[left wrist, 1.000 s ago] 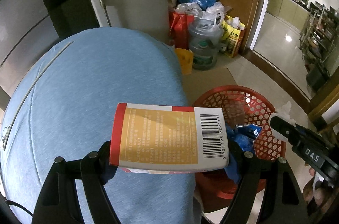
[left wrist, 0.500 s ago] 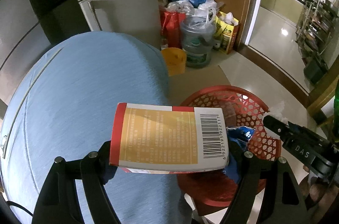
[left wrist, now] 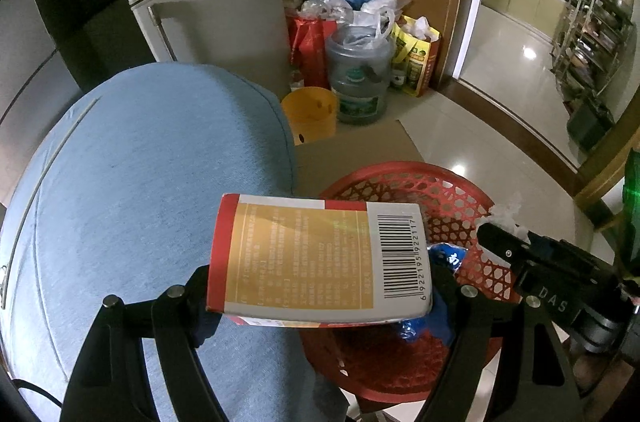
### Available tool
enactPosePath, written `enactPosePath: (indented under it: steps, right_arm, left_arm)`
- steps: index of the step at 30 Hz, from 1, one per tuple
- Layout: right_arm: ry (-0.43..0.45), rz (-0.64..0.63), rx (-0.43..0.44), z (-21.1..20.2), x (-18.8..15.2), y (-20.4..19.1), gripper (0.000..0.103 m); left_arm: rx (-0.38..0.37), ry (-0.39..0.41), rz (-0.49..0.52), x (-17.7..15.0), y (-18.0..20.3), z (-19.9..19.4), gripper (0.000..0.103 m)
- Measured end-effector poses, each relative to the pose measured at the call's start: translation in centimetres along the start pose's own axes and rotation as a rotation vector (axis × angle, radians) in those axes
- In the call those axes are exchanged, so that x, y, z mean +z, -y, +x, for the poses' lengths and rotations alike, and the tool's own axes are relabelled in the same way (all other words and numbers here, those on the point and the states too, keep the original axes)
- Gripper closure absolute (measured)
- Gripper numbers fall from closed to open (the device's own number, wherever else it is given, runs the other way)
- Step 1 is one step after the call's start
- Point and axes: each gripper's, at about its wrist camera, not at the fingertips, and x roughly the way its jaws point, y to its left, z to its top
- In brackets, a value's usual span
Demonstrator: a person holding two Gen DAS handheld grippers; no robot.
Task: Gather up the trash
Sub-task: 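Open the right tool to drop the tissue into the red basket, then lower the medicine box into the basket and open the left tool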
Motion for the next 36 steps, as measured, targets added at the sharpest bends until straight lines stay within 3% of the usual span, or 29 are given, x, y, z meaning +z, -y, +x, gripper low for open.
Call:
enactPosePath:
  steps: [6, 7, 8, 10, 21, 27, 36]
  right_arm:
    - [-0.038, -0.005, 0.005, 0.9, 0.1, -0.1, 0.063]
    - [-0.051, -0.005, 0.0, 1.1, 0.1, -0.1, 0.056]
    - [-0.061, -0.005, -0.008, 1.4, 0.1, -0.1, 0.034]
    - [-0.047, -0.003, -0.031, 1.3, -0.1, 0.0, 0.026]
    - [0.083, 0.11, -0.054, -2.9, 0.3, 2.6, 0.026]
    - [0.105, 0.136, -0.066, -4.2, 0.3, 3.4, 0.026]
    - [0.112, 0.125, -0.063, -5.1, 0.0, 3.0, 0.026]
  left_arm:
    - [-0.005, 0.001, 0.001, 0.0, 0.2, 0.0, 0.021]
    - [-0.006, 0.001, 0.003, 0.0, 0.2, 0.1, 0.021]
    - [-0.007, 0.001, 0.003, 0.0, 0.3, 0.1, 0.021]
    - [-0.008, 0.0, 0.002, 0.0, 0.3, 0.1, 0.021]
    - [-0.034, -0.019, 0.011, 0.2, 0.8, 1.0, 0.021]
    - [-0.09, -0.063, 0.018, 0.2, 2.0, 2.2, 0.021]
    - [-0.109, -0.148, 0.037, 0.0, 3.0, 3.7, 0.02]
